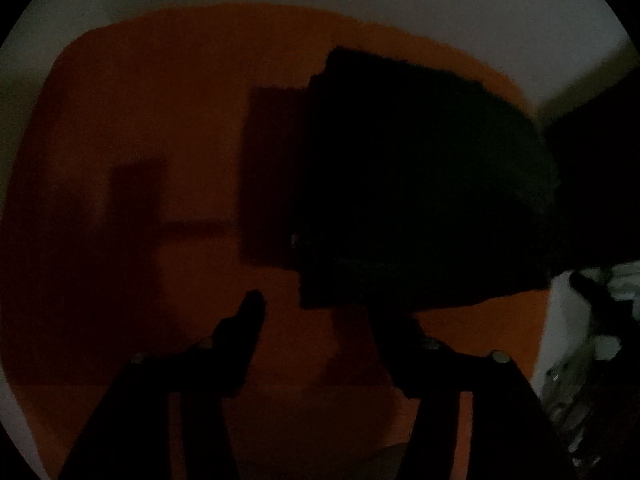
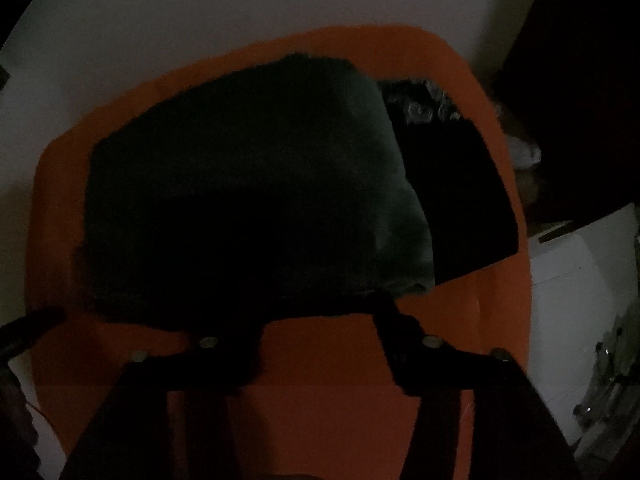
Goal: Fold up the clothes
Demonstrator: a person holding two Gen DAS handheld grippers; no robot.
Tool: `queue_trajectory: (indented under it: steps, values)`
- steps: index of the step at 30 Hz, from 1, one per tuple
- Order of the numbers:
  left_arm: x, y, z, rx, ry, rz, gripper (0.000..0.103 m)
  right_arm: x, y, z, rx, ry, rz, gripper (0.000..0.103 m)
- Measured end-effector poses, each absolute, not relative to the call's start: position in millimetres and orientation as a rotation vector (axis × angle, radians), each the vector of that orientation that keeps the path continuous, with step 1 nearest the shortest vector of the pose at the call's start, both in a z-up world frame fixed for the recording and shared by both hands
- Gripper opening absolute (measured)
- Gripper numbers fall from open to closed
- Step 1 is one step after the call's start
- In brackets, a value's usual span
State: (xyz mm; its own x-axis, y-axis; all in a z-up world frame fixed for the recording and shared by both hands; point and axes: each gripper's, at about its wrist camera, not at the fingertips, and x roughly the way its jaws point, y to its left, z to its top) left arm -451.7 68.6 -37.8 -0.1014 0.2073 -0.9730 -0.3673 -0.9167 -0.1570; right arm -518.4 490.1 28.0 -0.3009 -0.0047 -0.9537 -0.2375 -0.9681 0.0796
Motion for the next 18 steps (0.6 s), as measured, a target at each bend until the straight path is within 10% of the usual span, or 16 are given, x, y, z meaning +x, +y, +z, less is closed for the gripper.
queue_trajectory:
  steps: [3, 18]
  values:
    - [-451, 78, -14, -1.734, 0.177, 2.098, 0.082, -524, 451, 49, -1.688, 0.268, 2.451, 0.084]
    - [-403, 14, 44, -1.625, 0.186, 2.085, 0.083, -458, 329, 90, -1.596, 0.191, 2.517, 0.093]
